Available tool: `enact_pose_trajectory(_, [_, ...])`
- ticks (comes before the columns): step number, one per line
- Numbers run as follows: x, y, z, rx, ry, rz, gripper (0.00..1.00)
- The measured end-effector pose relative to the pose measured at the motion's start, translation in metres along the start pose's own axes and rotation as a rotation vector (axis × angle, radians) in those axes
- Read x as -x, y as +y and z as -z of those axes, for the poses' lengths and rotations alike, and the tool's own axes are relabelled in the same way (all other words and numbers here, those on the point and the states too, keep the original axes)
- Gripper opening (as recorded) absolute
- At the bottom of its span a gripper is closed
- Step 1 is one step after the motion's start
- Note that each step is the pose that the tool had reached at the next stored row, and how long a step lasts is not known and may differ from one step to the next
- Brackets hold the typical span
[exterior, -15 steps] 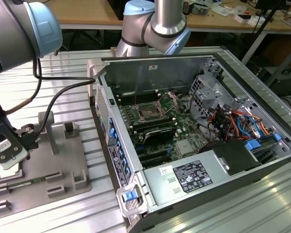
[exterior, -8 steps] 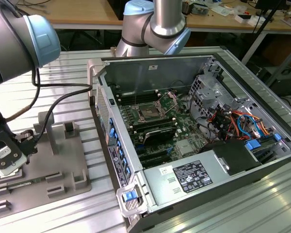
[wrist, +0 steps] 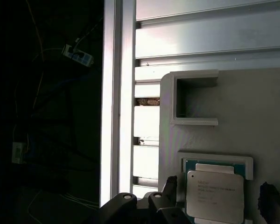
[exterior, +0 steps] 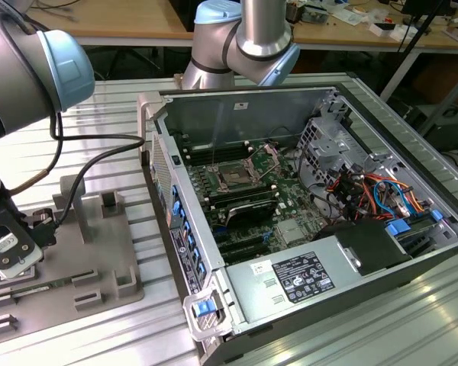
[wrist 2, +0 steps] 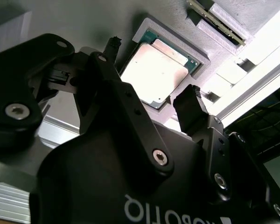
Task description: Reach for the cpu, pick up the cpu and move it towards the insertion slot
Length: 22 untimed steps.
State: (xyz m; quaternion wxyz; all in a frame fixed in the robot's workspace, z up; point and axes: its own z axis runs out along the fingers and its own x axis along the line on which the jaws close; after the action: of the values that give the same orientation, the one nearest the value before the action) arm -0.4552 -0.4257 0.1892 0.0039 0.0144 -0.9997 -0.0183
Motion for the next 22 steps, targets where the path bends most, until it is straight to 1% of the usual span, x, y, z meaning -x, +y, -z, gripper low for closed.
enact_pose_trajectory(8, [-0.0006,0.0000,-0.0008,0.0000,0.0001,-0.001,0.75])
enact_pose_trajectory(11, [-0.0022,0.0000,-0.0013,0.0000,0.0002,-0.002,0.75])
enact_pose_trajectory(18, [-0.0024,0.0000,-0.0016,0.0000,0.0003,-0.003,0.75])
enact_pose_trajectory(19, [-0.0024,0.0000,-0.0016,0.0000,0.0003,-0.003,0.73])
enact_pose_trajectory(20, [-0.0024,0.0000,-0.0017,0.0000,0.0003,-0.003,0.65])
enact_pose_trajectory(22, [-0.0024,0.0000,-0.0017,0.0000,0.0003,-0.003,0.65])
